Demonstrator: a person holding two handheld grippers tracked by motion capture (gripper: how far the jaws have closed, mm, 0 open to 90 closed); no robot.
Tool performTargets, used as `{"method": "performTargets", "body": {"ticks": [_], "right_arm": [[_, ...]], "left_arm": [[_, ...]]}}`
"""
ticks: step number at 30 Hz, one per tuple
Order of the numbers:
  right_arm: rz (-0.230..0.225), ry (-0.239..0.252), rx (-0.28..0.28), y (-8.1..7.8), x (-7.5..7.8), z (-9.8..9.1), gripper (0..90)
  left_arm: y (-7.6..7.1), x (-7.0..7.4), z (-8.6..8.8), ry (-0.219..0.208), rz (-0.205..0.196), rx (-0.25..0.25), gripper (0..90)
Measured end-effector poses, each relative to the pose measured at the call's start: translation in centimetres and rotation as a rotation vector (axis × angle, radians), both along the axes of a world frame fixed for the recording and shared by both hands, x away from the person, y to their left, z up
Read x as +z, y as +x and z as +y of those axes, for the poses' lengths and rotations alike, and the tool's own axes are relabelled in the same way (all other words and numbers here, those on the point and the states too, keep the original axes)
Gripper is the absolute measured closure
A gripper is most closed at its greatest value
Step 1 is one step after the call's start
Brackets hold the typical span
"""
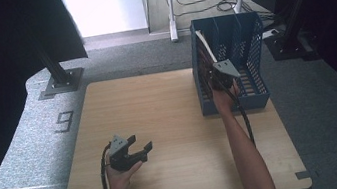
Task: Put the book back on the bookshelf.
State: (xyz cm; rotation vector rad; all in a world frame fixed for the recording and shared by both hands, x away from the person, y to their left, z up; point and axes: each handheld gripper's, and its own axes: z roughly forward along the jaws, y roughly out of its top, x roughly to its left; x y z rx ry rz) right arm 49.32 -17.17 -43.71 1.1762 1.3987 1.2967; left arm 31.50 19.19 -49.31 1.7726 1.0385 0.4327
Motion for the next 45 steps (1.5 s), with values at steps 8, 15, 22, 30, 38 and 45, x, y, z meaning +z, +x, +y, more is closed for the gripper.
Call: {"method": "performTargets", "body": {"ticks": [8,15,22,30,38,45], "right_arm": [[0.015,-0.007,-0.001,0.4,-0.2,-0.1,74.2],[0.047,-0.021,-0.028,0.6,-0.1,-0.6,81.4],[0.036,0.011,-0.059,1.0,-0.1,-1.1,81.7],[-0.031,0.023,-0.135,1.8,0.7,-0.9,81.8],[-0.037,0.008,-0.14,3.7,1.0,-0.4,81.8],[-0.025,0.023,-0.156,4.6,0.2,0.2,81.8]], "left_arm": [[-0.1,0.1,0.1,-0.003,-0.002,0.0,24.2],[0.0,-0.1,0.0,0.002,0.001,-0.001,24.0],[0.0,0.0,0.3,-0.002,-0.001,0.009,24.1],[0.3,-0.1,0.8,-0.01,0.001,0.024,24.2],[0.5,-0.2,1.2,-0.013,0.005,0.035,24.2],[0.5,0.0,1.6,-0.023,-0.001,0.045,24.2]]}}
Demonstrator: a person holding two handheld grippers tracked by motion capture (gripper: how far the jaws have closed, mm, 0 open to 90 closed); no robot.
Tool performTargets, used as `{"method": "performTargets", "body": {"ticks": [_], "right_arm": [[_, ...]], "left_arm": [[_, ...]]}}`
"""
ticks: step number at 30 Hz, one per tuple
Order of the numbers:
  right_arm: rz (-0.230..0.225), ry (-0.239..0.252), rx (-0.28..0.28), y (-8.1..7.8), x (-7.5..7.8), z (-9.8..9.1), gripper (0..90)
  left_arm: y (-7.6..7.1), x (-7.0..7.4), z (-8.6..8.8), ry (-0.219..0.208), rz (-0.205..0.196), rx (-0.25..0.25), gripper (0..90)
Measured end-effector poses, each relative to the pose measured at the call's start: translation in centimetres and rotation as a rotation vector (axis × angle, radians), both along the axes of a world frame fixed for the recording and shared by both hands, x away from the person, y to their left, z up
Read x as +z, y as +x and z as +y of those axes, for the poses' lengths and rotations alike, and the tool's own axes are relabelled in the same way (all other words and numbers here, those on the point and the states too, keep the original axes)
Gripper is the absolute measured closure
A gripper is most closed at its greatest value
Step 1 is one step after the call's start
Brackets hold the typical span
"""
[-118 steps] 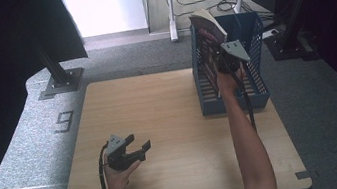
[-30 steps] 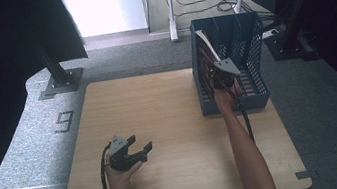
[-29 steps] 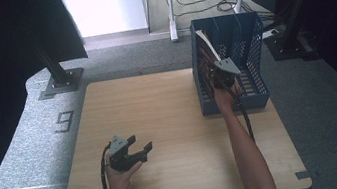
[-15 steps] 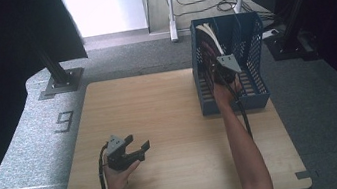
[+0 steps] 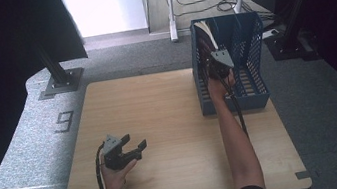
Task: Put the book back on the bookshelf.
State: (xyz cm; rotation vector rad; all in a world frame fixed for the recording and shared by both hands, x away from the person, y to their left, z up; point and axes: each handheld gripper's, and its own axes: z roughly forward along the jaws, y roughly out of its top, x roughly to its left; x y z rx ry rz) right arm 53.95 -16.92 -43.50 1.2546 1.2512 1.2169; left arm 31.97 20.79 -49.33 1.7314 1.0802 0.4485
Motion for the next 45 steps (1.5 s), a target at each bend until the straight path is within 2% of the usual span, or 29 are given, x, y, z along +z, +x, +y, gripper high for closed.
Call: {"method": "performTargets", "body": {"ticks": [4,11,12,14,17,20,24,27,30,41,45], "right_arm": [[0.001,0.003,0.001,0.3,-0.4,0.2,81.7],[0.004,-0.017,0.038,0.2,-0.7,1.0,81.5],[0.006,-0.038,0.068,0.0,-0.9,1.5,80.9],[0.002,-0.049,0.092,-0.2,-1.0,1.6,79.3],[0.012,-0.05,0.145,-0.4,-1.0,1.6,74.0],[0.026,-0.067,0.175,-0.6,-0.9,1.5,69.1],[0.042,-0.063,0.2,-1.0,-1.0,1.2,64.6],[0.061,-0.062,0.215,-1.2,-1.1,1.0,59.7],[0.057,-0.062,0.221,-1.4,-1.0,0.8,57.6],[0.052,-0.077,0.275,-1.9,-1.0,0.9,57.9],[0.057,-0.077,0.274,-2.0,-1.2,0.8,57.6]], "left_arm": [[0.0,0.0,0.1,-0.003,-0.001,0.0,24.2],[0.0,0.0,0.0,-0.001,-0.001,-0.002,24.2],[0.0,0.0,0.0,-0.001,-0.002,-0.002,24.2],[0.0,0.0,0.0,-0.001,-0.002,-0.005,24.2],[0.0,0.0,-0.2,0.002,-0.001,-0.009,24.2],[-0.1,0.0,-0.3,0.005,-0.002,-0.014,24.2],[-0.2,0.0,-0.4,0.007,-0.002,-0.018,24.2],[-0.2,0.0,-0.5,0.008,-0.006,-0.014,24.4],[-0.2,-0.1,-0.5,0.009,-0.005,-0.015,24.4],[-0.1,-0.2,-0.8,0.015,0.002,-0.025,24.4],[-0.1,-0.2,-0.8,0.014,0.002,-0.023,24.3]]}}
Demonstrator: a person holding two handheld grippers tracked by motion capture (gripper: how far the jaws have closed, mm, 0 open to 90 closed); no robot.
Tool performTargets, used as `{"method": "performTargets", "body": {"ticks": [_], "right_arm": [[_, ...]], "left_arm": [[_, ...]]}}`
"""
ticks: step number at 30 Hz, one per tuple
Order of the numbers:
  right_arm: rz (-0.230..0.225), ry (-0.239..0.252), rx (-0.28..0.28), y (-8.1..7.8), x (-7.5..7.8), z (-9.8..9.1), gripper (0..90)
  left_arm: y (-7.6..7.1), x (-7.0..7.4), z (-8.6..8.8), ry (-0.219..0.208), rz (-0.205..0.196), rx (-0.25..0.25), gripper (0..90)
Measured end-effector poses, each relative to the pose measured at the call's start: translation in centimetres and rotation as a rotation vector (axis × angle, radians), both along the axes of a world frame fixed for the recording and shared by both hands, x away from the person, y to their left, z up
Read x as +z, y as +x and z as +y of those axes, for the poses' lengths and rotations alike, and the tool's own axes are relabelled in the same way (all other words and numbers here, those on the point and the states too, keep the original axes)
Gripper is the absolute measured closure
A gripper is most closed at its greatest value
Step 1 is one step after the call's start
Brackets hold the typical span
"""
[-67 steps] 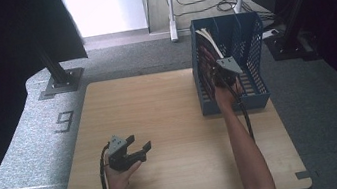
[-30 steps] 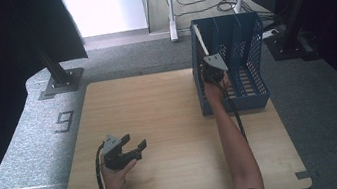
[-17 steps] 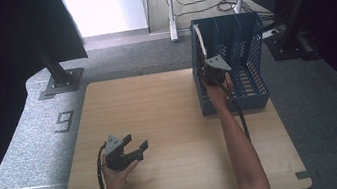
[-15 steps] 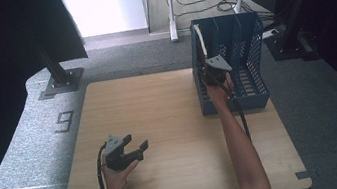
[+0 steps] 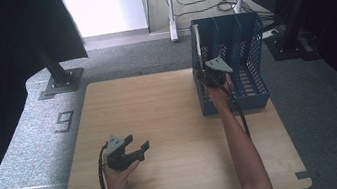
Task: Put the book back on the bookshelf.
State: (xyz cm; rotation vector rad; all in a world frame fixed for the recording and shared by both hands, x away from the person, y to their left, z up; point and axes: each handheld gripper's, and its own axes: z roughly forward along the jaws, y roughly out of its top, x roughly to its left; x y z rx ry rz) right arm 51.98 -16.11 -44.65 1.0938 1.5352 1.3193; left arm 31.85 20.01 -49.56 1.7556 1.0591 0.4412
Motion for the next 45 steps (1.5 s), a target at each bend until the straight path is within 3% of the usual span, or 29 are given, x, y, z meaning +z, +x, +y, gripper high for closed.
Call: {"method": "performTargets", "body": {"ticks": [45], "right_arm": [[0.024,-0.015,0.016,-1.3,0.8,-1.1,50.0]], "left_arm": [[0.0,0.1,-0.5,0.007,-0.004,-0.013,24.4]]}}
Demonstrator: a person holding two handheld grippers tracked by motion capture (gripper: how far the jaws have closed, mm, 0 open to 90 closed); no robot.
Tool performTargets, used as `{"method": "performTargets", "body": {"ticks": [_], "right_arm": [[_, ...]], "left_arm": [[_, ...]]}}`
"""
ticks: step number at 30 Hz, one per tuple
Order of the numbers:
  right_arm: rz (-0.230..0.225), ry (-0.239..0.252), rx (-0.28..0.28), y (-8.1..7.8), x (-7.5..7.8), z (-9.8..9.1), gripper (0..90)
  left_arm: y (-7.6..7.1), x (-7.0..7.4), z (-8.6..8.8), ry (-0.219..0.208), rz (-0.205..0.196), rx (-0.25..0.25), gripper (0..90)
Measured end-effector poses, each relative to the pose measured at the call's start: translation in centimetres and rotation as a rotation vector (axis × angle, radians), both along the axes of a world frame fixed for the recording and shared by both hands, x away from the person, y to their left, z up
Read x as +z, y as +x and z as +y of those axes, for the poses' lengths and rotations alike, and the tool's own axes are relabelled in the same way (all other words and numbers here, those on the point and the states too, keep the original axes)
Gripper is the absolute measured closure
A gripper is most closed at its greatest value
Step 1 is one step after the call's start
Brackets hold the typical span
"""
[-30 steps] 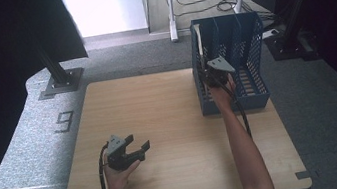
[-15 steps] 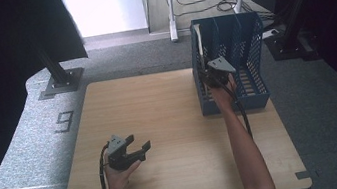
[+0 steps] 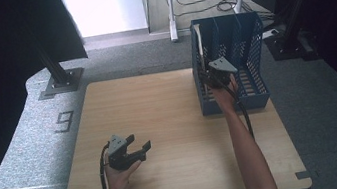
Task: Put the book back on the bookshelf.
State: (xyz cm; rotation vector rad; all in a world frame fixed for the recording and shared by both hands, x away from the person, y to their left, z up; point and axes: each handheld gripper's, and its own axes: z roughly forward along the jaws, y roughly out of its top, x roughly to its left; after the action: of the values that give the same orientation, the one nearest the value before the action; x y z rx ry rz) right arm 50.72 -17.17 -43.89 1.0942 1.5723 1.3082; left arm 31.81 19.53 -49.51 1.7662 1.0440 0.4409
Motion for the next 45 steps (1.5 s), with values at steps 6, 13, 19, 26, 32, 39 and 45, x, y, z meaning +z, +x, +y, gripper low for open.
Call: {"method": "performTargets", "body": {"ticks": [6,13,19,26,32,39,45], "right_arm": [[0.017,-0.006,0.008,-0.4,0.2,-0.2,48.7],[0.016,-0.007,0.012,-0.9,0.1,-0.5,48.3],[0.014,0.005,0.016,-1.4,0.1,-1.0,47.5],[0.019,0.003,0.023,-1.9,0.2,-1.2,47.0],[0.015,-0.002,0.023,-2.1,0.4,-1.1,46.9],[0.021,-0.001,0.024,-2.7,0.8,-1.3,46.9],[0.011,0.005,0.043,-3.8,1.3,-1.5,47.7]], "left_arm": [[0.0,0.0,-0.1,0.001,-0.003,-0.001,24.4],[-0.1,0.1,-0.1,0.001,-0.003,-0.004,24.3],[0.0,0.0,-0.2,0.004,-0.001,-0.006,24.3],[-0.1,0.0,-0.3,0.006,-0.003,-0.009,24.3],[-0.1,0.1,-0.2,0.003,-0.003,-0.007,24.2],[-0.1,0.0,-0.3,0.005,-0.003,-0.01,24.2],[-0.1,0.0,-0.5,0.006,-0.004,-0.016,24.2]]}}
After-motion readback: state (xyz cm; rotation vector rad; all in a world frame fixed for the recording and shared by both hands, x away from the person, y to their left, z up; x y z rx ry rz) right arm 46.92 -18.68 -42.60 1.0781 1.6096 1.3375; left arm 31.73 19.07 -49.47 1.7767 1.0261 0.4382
